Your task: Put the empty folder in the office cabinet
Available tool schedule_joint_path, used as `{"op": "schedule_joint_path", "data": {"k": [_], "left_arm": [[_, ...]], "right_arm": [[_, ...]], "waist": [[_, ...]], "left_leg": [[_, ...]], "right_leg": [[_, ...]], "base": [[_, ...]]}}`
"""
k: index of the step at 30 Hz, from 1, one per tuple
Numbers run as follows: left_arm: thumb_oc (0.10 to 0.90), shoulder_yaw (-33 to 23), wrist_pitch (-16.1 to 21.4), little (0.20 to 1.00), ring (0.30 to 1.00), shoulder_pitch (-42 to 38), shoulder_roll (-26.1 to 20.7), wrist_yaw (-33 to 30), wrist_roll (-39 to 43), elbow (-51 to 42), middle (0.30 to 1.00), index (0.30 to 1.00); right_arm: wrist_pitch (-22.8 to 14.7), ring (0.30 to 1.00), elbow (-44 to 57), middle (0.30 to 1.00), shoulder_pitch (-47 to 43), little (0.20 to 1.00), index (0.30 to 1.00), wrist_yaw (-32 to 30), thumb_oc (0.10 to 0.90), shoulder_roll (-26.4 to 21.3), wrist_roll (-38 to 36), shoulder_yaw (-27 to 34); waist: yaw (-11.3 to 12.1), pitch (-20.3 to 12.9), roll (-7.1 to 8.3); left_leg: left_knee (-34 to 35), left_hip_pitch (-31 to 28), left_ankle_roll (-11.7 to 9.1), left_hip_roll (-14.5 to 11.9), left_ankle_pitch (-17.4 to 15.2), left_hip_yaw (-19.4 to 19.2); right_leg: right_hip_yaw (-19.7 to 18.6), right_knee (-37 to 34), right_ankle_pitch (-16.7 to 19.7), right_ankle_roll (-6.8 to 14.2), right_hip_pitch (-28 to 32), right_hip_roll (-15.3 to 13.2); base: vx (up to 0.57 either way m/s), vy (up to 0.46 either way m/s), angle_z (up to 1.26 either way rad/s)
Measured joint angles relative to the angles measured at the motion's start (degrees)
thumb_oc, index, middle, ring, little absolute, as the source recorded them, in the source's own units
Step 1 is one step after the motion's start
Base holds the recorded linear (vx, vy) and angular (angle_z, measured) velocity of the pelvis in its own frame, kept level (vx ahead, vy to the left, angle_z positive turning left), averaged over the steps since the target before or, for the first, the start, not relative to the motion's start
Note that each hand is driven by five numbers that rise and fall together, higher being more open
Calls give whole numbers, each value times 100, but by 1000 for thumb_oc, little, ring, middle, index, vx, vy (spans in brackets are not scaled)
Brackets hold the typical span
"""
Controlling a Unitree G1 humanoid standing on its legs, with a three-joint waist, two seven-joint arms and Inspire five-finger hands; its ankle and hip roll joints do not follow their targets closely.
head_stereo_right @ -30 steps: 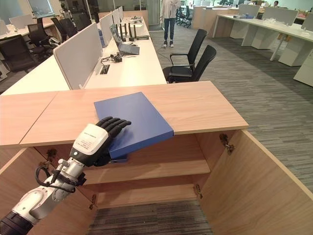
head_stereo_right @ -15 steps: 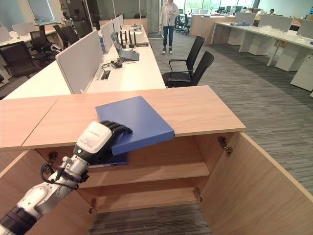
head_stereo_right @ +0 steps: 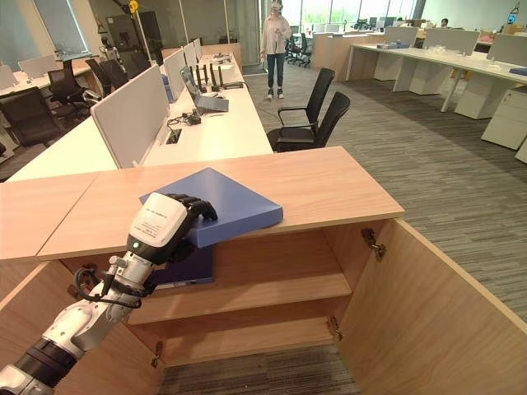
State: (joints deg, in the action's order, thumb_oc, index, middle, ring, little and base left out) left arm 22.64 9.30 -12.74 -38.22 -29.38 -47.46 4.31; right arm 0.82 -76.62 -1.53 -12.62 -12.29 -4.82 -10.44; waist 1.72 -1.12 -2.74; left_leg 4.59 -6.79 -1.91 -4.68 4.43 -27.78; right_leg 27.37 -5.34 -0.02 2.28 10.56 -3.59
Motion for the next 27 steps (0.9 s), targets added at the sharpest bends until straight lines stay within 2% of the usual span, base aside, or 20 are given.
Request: {"op": "schedule_joint_path", "data": {"k": [2,5,8,9,12,14,18,20,25,27], "left_arm": [[400,-180,-59,300,300,123,165,177,113,-248,300,300],[400,-748,32,300,300,732,469,747,948,-1363,300,300],[400,-1190,246,300,300,1344,681,1272,2184,-2343,300,300],[400,-1331,375,300,300,1389,843,1424,2956,-2542,300,300],[400,-1641,508,300,300,1334,1090,1636,4502,-2699,300,300],[400,-1900,496,300,300,1285,1290,1991,6367,-2687,300,300],[400,-1967,428,300,300,1296,1472,2431,7769,-2687,300,300],[400,-1922,315,300,300,1349,1706,2832,8809,-2688,300,300],[400,-1835,148,300,300,1422,1703,3171,9808,-2689,300,300],[400,-1842,99,300,300,1578,1711,3273,10208,-2689,300,300]], "right_arm": [[1,900,23,900,-2,900,900,-1,800,4,-2,3],[13,900,29,900,41,900,900,0,800,11,-5,11],[43,900,28,900,121,900,900,11,800,12,-4,11],[81,900,19,900,153,900,900,36,800,11,-5,13],[105,900,18,900,155,900,900,145,800,12,-5,13],[110,900,21,900,150,900,900,285,800,6,-2,13],[129,900,32,900,134,900,900,458,800,-11,-3,22],[143,900,129,900,69,900,900,576,800,-4,-65,38],[157,900,1024,900,117,900,900,795,800,25,-459,37],[152,900,2558,900,373,900,900,913,800,-23,-833,17]], "waist": [[-5,7,17],[10,27,54],[19,41,112],[43,59,135],[102,58,132],[144,71,148],[167,116,180],[164,218,158],[140,465,235],[125,584,205]], "left_leg": [[0,7,3,0,-3,-1],[0,41,5,11,-9,33],[0,48,25,29,-23,91],[-1,77,26,44,-23,158],[0,69,27,49,-23,163],[0,72,26,60,-24,163],[1,81,36,78,-32,177],[0,78,41,89,-35,181],[-2,89,46,88,-32,162],[-2,94,55,88,-38,139]], "right_leg": [[2,0,0,0,-6,-1],[26,1,4,-8,-24,-4],[88,21,2,-5,3,-15],[163,36,-2,0,9,-24],[165,1,-40,57,20,-34],[168,0,-50,67,18,-48],[186,0,-47,71,18,-68],[203,0,-40,78,26,-80],[204,0,-27,63,13,-79],[191,16,16,10,9,-80]], "base": [[0,0,0],[-3,3,6],[-11,-3,14],[-10,-8,21],[-3,-2,5],[0,0,0],[3,-1,2],[1,-3,2],[-7,-1,-3],[-7,1,-5]]}}
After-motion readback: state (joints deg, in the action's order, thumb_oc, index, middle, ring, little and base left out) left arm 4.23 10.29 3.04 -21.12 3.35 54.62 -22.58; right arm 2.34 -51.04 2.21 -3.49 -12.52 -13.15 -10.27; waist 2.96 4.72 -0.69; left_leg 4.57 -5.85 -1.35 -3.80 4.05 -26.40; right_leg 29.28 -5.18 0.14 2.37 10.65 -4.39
